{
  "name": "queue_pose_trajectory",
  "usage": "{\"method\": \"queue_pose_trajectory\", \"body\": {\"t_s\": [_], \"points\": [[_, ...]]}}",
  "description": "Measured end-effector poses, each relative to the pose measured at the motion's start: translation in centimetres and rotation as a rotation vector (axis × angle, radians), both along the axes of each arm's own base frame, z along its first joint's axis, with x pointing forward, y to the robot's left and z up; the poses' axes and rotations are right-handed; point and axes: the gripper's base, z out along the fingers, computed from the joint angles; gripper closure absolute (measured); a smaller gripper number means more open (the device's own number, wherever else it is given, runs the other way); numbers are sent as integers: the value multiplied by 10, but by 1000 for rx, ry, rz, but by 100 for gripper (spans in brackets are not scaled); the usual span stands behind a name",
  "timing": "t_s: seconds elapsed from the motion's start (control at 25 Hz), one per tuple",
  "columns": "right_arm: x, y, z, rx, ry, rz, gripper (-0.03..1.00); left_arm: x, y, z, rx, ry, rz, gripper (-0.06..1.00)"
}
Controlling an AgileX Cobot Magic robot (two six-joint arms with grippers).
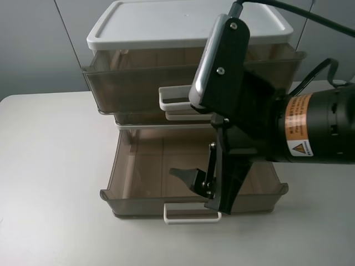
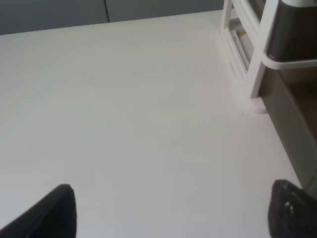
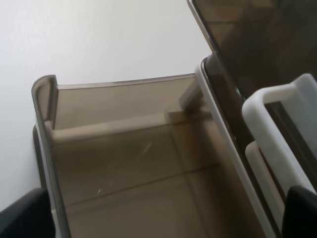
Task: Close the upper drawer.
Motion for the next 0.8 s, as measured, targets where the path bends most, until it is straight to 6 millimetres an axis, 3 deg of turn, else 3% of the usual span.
{"method": "queue_pose_trajectory", "body": {"t_s": [0.8], "points": [[10,13,-4,101,24,1,27,0,0,0,0,0,0,20]]}}
